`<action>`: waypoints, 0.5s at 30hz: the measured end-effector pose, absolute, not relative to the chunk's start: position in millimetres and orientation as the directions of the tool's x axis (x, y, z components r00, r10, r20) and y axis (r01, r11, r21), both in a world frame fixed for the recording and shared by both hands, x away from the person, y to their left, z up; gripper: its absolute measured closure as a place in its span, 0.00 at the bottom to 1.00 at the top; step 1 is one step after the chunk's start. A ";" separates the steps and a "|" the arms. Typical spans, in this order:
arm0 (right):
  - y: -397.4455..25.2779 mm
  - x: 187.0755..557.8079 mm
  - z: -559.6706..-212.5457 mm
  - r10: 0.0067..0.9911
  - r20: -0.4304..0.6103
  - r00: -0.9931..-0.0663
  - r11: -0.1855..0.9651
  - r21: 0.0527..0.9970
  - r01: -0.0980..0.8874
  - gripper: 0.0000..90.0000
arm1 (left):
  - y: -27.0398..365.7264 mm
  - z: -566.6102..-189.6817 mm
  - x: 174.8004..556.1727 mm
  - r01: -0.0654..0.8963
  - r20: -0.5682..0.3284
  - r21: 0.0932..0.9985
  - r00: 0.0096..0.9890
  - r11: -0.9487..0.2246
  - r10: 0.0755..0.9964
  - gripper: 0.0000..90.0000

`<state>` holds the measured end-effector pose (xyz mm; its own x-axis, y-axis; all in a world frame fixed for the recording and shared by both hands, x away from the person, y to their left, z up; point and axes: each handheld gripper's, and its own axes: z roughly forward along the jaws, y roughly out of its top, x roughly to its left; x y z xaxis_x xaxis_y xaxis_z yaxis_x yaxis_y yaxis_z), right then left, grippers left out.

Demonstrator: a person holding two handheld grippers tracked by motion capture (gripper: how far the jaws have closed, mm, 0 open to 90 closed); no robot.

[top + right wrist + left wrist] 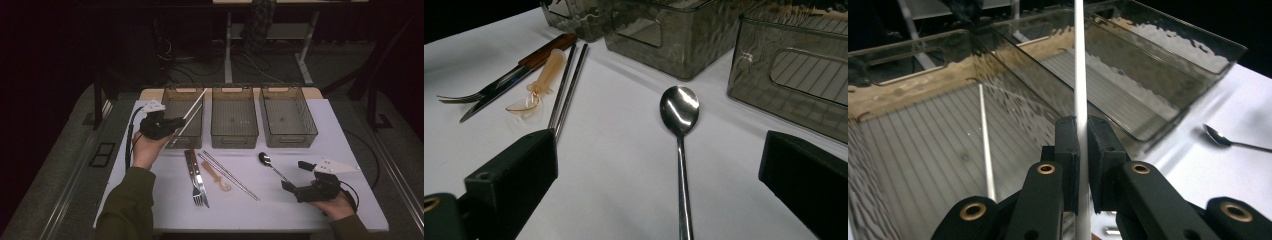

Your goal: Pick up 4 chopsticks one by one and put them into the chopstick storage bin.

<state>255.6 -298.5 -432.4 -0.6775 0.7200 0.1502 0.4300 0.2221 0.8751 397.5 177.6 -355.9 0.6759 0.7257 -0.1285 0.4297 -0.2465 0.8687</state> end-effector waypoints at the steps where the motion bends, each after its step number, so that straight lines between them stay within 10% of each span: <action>1: -298.6 255.7 -432.4 0.720 0.152 -0.677 0.221 0.874 0.432 0.02 | 177.4 -355.2 399.3 0.431 -0.129 0.868 0.673 -0.245 0.729 0.93; 15: -299.4 256.3 -432.7 0.719 0.154 -0.678 0.218 0.876 0.431 0.02 | 179.7 -344.2 438.0 0.430 -0.103 0.870 0.635 -0.240 0.765 0.93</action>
<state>256.3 -299.4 -432.7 -0.6777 0.7190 0.1542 0.4308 0.2183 0.8756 438.0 179.7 -344.2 0.6352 0.7655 -0.1030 0.4301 -0.2398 0.8703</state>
